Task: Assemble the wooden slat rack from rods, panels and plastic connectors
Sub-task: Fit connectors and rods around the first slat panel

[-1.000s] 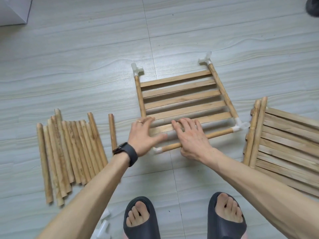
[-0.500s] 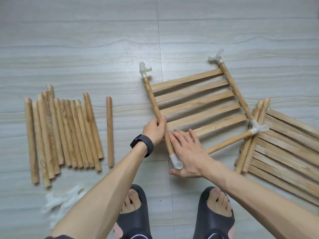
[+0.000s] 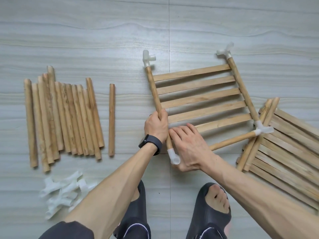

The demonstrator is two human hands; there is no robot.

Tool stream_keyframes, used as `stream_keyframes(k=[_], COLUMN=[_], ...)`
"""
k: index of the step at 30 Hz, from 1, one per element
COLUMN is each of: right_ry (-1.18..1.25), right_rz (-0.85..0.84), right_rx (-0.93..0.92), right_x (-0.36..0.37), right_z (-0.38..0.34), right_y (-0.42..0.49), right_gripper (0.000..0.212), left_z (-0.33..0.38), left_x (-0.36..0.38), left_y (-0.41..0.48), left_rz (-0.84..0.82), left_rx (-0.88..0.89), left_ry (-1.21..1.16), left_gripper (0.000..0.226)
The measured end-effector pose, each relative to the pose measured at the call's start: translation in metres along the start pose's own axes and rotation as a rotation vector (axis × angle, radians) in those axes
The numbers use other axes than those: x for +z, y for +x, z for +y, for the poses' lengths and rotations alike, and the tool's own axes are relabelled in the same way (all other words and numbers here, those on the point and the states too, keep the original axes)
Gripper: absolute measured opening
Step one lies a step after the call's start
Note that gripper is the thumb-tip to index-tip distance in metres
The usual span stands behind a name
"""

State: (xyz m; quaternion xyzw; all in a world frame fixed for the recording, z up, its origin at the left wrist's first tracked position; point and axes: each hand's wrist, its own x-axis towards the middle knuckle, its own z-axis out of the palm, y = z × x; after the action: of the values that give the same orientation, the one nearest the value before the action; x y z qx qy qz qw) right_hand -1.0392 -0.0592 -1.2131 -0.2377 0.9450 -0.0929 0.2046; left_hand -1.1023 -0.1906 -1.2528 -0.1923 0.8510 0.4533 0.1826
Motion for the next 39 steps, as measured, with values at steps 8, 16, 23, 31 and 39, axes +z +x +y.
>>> stream_keyframes(k=[8,16,23,31,39], right_ry=[0.034,-0.001,-0.077,-0.240,-0.458], right_rz=[0.174,0.221,-0.055,-0.129,-0.449], right_rx=[0.118,0.113,0.011,-0.120,0.146], right_x=[-0.016,-0.001,0.005,-0.003,-0.055], right_z=[-0.009,-0.006,0.005,0.047,0.138], right_y=[0.013,0.019,0.023,-0.004,-0.008], right_gripper=[0.058,0.044,0.058,0.088,0.084], left_z=[0.027,0.015,-0.008,-0.016,0.003], left_x=[-0.009,-0.003,-0.010,-0.086,-0.140], left_y=[0.008,0.008,0.014,0.045,0.088], left_rz=[0.110,0.124,-0.011,0.244,0.068], left_rx=[0.060,0.041,-0.041,-0.034,0.104], left_ry=[0.011,0.053,0.049,-0.253,-0.003], left_gripper=[0.044,0.043,0.043,0.041,0.047])
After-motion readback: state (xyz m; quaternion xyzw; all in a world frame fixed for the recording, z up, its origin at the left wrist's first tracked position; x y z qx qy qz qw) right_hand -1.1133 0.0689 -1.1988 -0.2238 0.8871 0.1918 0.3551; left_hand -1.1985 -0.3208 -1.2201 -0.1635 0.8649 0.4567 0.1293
